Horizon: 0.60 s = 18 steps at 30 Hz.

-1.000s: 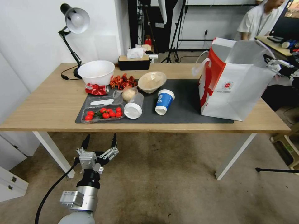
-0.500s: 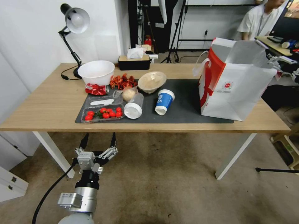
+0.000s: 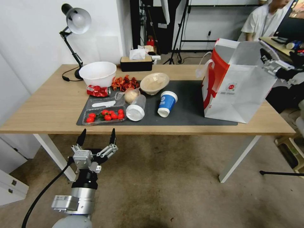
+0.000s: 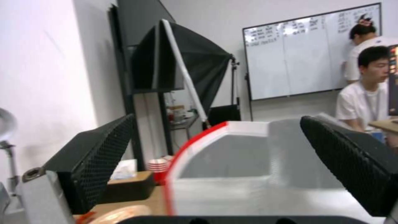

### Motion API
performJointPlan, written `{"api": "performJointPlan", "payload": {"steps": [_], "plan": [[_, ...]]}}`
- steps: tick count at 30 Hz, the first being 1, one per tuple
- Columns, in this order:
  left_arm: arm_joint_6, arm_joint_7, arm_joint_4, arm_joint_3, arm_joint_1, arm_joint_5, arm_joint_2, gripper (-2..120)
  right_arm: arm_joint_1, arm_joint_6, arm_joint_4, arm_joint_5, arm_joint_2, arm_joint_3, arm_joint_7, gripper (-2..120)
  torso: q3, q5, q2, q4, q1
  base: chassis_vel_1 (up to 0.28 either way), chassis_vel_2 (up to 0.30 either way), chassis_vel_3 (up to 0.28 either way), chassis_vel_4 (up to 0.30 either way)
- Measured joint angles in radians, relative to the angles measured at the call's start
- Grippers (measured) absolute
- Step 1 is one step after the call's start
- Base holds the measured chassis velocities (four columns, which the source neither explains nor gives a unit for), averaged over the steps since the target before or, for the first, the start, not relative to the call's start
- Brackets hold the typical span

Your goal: Pick up the food delivery bag from the floor and place it on the table.

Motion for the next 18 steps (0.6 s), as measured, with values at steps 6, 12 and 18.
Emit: {"api": "performJointPlan", "payload": {"steps": [6, 12, 18], "plan": [[0.0, 0.011, -0.005, -0.001, 0.004, 0.005, 0.0, 100, -0.032, -0.009, 0.074, -0.044, 0.059, -0.013, 0.023, 100, 0.0, -0.0001, 0.0, 0.0001, 0.0, 0.0, 0.0, 0.0, 0.0], [-0.005, 0.027, -0.013, 0.001, 0.006, 0.017, -0.003, 100, -0.157, -0.016, 0.158, -0.199, 0.182, -0.016, 0.029, 100, 0.0, 0.0, 0.0, 0.0001, 0.0, 0.0, 0.0, 0.0, 0.0], [-0.011, 0.031, -0.006, 0.008, 0.003, 0.025, -0.004, 100, -0.335, -0.005, 0.172, -0.456, 0.386, -0.059, 0.008, 100, 0.0, 0.0001, 0.0, -0.0002, 0.0, 0.0, 0.0, 0.0, 0.0]]}}
